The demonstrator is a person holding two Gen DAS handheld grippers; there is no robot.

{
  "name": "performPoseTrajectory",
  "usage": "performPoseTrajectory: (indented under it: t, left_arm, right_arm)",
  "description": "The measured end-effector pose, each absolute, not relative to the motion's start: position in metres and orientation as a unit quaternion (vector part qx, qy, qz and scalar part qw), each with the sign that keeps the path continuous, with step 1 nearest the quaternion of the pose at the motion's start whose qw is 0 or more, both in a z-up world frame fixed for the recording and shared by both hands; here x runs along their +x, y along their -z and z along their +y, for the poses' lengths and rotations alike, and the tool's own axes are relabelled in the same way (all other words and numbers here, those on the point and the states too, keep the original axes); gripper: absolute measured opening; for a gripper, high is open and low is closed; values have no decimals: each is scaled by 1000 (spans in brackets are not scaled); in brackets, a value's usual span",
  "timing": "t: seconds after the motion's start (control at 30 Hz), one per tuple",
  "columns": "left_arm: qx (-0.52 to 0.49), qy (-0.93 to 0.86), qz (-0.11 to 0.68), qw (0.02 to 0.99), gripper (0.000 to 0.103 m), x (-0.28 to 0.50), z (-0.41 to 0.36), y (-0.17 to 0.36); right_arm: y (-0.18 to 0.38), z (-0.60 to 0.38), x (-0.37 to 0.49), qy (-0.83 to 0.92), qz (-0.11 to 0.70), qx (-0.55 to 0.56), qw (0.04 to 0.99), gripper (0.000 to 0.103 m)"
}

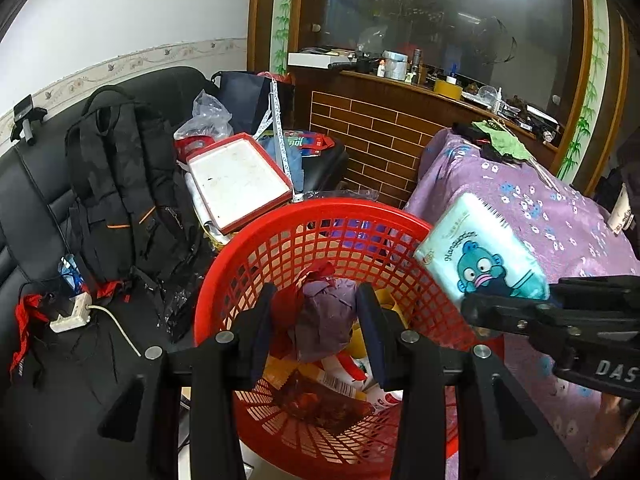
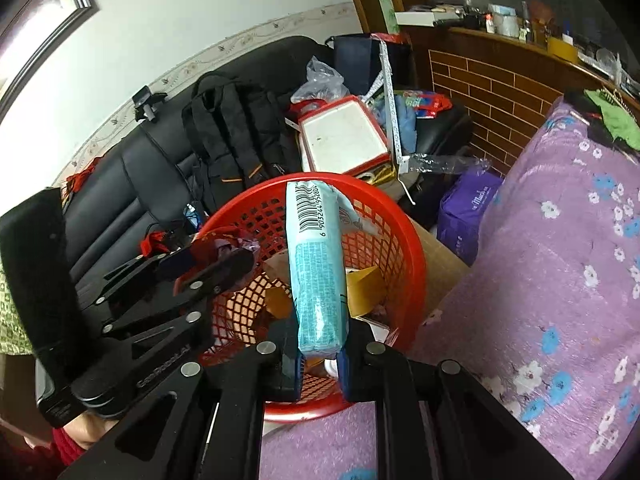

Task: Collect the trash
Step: 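Carry both items over the red basket and open both tools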

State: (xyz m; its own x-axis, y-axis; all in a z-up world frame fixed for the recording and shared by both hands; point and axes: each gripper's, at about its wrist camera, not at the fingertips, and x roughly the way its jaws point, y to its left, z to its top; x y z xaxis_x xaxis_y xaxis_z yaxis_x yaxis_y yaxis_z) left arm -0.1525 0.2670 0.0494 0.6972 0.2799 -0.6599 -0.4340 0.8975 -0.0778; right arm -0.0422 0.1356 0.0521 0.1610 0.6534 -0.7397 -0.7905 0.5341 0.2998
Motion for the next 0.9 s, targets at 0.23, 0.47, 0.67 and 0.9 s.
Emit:
performPoseTrajectory:
  t: [0.23, 0.47, 0.67, 0.9]
  left_arm:
    - [-115, -195, 336, 914, 39, -151, 269, -48]
    - [-117, -193, 337, 914, 43, -150, 270, -48]
    - [-114, -199, 333, 915, 56, -150, 268, -49]
    - [-111, -203, 328, 916, 64, -153, 265, -51]
  right_arm:
    - [-42, 142, -32, -473, 451, -71, 754, 16]
    - [-42, 145, -30, -473, 449, -69, 755, 16]
    - [-45, 142, -29, -474, 445, -61, 757, 23]
    - [-55, 131, -31, -473, 433, -52, 766, 35]
